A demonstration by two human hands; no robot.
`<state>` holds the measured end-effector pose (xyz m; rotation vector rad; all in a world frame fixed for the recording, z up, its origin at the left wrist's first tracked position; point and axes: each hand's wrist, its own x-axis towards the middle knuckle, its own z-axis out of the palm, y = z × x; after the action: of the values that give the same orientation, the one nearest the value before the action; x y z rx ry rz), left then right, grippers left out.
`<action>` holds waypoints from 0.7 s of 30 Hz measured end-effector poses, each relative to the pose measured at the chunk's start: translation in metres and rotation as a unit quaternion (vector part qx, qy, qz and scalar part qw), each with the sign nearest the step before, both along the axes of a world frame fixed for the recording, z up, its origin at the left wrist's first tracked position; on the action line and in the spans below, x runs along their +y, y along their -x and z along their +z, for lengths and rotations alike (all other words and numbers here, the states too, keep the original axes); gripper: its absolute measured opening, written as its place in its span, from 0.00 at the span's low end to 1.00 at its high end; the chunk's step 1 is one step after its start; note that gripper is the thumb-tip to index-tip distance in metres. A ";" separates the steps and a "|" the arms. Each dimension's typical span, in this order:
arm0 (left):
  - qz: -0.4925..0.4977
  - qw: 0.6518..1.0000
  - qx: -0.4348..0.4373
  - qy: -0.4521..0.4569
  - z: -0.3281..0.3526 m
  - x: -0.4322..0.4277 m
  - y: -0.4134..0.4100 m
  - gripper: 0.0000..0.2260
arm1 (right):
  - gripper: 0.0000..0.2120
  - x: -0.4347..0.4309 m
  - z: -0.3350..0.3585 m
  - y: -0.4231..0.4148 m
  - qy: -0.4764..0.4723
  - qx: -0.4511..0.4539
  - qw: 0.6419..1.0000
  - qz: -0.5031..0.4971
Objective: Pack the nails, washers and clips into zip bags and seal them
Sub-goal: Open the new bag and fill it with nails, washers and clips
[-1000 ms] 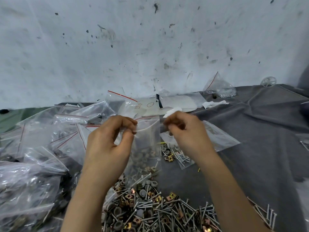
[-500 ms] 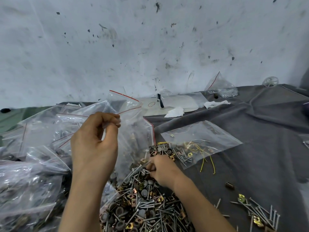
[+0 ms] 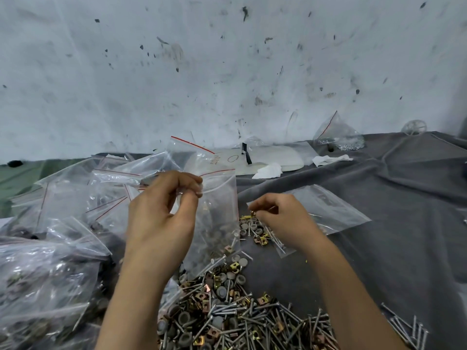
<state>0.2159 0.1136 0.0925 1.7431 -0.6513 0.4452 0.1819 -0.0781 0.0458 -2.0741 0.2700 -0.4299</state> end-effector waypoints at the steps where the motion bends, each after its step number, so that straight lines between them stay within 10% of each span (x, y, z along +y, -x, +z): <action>1: -0.001 1.000 0.000 0.000 0.000 0.000 0.000 0.07 | 0.13 -0.001 0.004 0.003 -0.006 -0.003 1.000 0.006; 21: -0.077 0.991 -0.046 -0.095 0.002 -0.009 0.014 0.07 | 0.10 -0.006 0.044 0.035 -0.300 -0.163 0.928 0.149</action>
<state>0.2021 0.1050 0.0949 1.8436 -0.9117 0.3665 0.1470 -0.0839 0.0902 -1.3843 -0.1083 -0.4308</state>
